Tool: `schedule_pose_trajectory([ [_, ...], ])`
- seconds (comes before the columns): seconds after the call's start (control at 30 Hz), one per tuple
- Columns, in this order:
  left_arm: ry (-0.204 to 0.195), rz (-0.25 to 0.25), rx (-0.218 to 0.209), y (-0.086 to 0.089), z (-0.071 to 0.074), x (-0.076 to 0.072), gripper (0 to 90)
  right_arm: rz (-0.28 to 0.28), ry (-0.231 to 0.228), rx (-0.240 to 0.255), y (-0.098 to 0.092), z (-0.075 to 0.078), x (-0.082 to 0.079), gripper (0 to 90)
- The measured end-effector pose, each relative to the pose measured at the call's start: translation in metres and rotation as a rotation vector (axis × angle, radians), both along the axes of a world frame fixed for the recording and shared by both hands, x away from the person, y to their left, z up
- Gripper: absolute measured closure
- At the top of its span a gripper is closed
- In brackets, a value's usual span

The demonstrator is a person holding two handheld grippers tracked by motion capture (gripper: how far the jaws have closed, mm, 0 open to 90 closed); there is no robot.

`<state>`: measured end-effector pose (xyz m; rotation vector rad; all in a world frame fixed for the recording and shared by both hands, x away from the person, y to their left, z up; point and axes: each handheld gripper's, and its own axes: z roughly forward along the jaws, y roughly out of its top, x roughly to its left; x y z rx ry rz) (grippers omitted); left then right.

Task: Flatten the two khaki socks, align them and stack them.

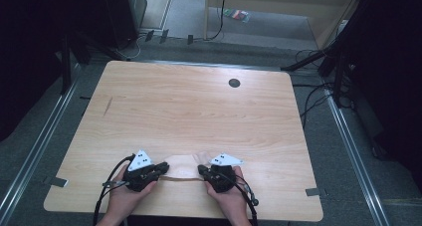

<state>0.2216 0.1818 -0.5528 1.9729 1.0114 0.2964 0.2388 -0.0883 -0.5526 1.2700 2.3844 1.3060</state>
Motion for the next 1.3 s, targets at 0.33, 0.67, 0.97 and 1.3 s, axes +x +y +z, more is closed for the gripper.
schedule_pose_trajectory([
  [0.33,-0.078,0.004,-0.175,0.021,0.008,-0.001,36.6,-0.029,-0.162,0.071,-0.015,0.011,0.002,37.5],
  [0.67,-0.062,0.057,-0.228,0.044,0.018,0.004,2.6,-0.136,-0.152,0.101,-0.039,0.022,0.011,8.5],
  [0.97,-0.066,0.134,-0.232,0.067,0.018,0.009,1.4,-0.168,-0.154,0.095,-0.058,0.025,0.018,7.3],
  [1.3,-0.080,0.192,-0.220,0.086,0.016,0.012,1.5,-0.235,-0.172,0.093,-0.082,0.029,0.023,8.2],
])
